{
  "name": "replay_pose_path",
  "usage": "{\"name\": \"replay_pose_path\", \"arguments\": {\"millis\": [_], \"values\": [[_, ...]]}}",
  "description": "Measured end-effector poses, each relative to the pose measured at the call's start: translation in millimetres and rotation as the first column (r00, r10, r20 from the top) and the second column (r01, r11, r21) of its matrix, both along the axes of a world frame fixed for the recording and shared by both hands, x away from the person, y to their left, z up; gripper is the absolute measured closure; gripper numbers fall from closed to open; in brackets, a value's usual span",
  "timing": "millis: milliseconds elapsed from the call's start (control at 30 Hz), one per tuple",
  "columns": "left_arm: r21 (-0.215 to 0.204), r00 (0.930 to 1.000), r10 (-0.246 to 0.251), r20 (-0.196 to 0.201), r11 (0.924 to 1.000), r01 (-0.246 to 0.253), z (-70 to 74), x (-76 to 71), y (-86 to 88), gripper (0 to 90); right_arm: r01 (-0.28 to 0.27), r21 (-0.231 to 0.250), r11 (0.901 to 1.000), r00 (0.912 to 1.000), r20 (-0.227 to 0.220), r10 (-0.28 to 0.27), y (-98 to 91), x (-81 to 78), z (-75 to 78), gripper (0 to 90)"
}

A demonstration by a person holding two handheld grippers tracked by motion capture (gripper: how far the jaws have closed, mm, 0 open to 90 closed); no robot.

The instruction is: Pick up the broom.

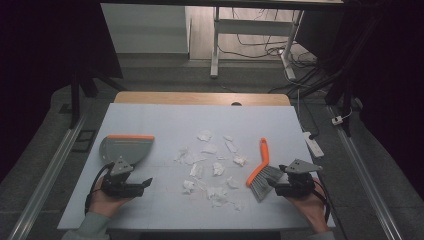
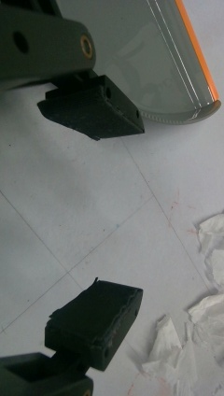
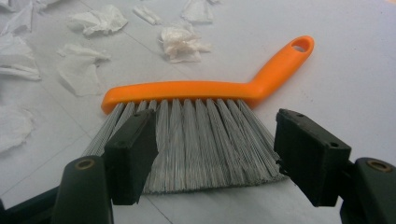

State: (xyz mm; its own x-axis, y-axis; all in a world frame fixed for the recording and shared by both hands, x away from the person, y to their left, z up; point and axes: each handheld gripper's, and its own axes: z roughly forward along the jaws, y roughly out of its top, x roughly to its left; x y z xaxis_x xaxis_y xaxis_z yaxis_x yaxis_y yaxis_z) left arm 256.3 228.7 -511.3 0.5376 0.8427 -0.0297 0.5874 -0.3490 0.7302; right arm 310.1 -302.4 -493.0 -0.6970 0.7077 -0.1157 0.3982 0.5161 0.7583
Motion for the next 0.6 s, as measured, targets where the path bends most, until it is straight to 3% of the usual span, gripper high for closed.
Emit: {"name": "replay_pose_path", "arguments": {"millis": [333, 600], "values": [[-0.008, 1.0000, 0.002, 0.007, 1.0000, -0.002, 0.4, -0.4, 0.9, 20.2, 0.021, -0.005, 0.9998, 0.9998, -0.004, -0.021, 1.1, 0.2, 0.8, 30.0], [-0.007, 1.0000, 0.001, 0.007, 1.0000, -0.001, 0.1, -0.1, 0.5, 20.2, 0.045, -0.018, 0.9988, 0.9982, -0.040, -0.045, 7.9, -2.2, 10.4, 29.4]]}}
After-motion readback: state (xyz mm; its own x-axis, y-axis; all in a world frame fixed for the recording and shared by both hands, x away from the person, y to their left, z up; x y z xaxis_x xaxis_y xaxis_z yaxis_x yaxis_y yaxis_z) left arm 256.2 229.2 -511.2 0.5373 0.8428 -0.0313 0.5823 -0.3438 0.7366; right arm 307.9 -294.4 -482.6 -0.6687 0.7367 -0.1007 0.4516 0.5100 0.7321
